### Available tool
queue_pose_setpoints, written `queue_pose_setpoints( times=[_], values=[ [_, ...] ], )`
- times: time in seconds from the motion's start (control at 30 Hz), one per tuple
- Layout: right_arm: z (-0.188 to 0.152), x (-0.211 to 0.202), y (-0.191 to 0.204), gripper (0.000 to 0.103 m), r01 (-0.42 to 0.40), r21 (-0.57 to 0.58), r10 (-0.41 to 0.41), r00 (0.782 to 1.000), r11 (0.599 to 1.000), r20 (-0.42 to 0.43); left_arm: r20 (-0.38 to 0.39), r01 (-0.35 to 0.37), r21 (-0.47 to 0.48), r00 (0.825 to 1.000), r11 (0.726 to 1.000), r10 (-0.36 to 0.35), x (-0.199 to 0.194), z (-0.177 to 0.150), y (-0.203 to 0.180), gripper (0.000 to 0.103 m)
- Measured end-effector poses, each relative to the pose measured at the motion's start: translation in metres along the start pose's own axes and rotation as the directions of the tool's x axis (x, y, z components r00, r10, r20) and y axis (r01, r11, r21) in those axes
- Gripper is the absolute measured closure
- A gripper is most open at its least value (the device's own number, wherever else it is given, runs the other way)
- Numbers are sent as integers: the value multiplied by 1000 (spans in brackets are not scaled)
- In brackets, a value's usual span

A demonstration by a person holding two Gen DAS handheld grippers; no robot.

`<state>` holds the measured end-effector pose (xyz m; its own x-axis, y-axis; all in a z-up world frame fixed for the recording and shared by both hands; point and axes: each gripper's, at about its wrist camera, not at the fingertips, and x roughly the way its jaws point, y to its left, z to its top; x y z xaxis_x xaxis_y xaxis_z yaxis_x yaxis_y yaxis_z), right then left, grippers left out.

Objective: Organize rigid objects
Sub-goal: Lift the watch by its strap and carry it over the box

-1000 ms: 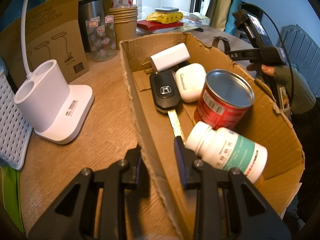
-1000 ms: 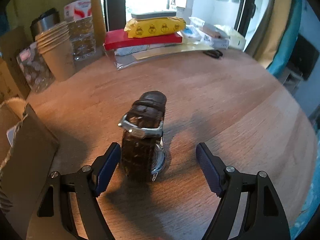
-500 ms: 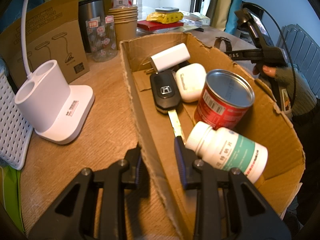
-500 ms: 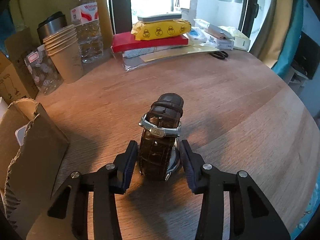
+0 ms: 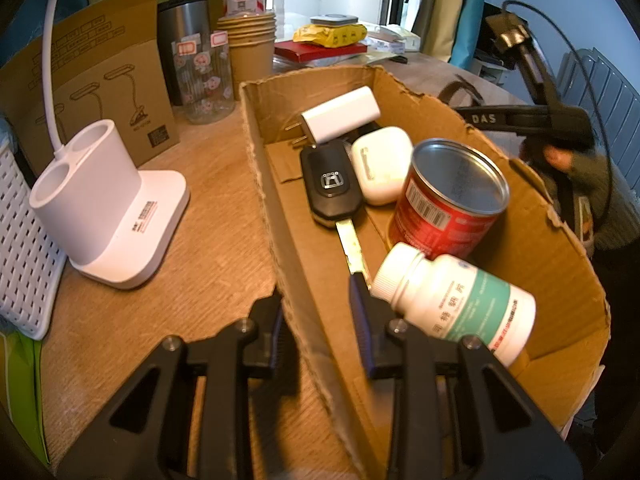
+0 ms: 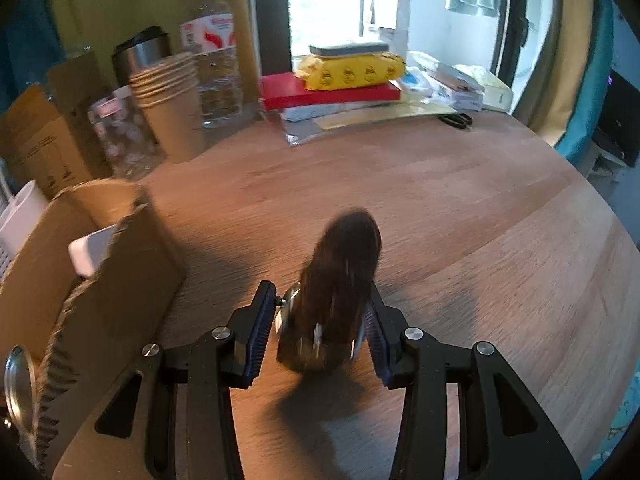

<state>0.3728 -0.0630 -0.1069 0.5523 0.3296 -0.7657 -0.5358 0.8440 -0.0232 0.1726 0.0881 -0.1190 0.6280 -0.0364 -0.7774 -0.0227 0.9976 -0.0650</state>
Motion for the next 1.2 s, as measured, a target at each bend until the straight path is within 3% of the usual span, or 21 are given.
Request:
queue_pose_setpoints(
  times=[0.73, 0.77, 0.83, 1.03, 1.2],
  values=[
    [16, -83, 35, 59, -51, -54, 60, 981, 997, 185, 0, 0, 0, 1000, 1000, 0, 0, 0, 0, 73],
    [17, -87, 36, 61, -51, -57, 61, 979, 997, 193, 0, -1, 0, 1000, 1000, 1, 0, 0, 0, 73],
    [20, -96, 40, 85, -56, -70, 70, 975, 996, 212, 0, 0, 0, 1000, 1000, 0, 0, 0, 0, 73],
    [27, -122, 60, 87, -64, -127, 97, 958, 990, 271, 1, 1, -1, 1000, 1000, -1, 0, 0, 1, 73],
    [23, -102, 61, 87, -48, -139, 77, 973, 989, 219, 1, 2, -1, 1000, 1000, -2, -1, 0, 1, 73]
  ],
)
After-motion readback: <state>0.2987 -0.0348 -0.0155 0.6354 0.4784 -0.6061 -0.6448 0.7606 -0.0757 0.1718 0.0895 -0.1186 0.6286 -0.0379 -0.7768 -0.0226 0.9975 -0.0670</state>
